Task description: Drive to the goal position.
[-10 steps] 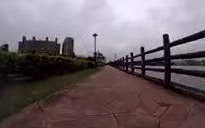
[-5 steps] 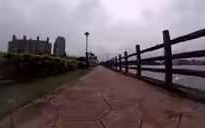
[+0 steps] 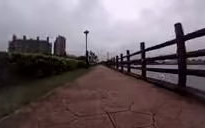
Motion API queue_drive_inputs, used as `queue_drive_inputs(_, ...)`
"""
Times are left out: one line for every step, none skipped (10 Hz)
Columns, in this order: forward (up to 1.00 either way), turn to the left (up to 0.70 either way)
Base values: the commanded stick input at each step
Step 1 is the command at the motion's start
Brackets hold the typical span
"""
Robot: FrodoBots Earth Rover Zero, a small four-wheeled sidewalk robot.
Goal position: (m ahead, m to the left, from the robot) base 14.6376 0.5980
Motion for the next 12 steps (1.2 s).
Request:
queue_drive_inputs(1.0,0.0)
queue_drive_inputs(1.0,0.0)
queue_drive_inputs(1.0,0.0)
queue_drive_inputs(1.0,0.0)
queue_drive_inputs(1.0,0.0)
queue_drive_inputs(1.0,0.0)
queue_drive_inputs(1.0,0.0)
queue_drive_inputs(1.0,0.0)
queue_drive_inputs(1.0,0.0)
queue_drive_inputs(1.0,0.0)
queue_drive_inputs(1.0,0.0)
queue_drive_inputs(1.0,0.0)
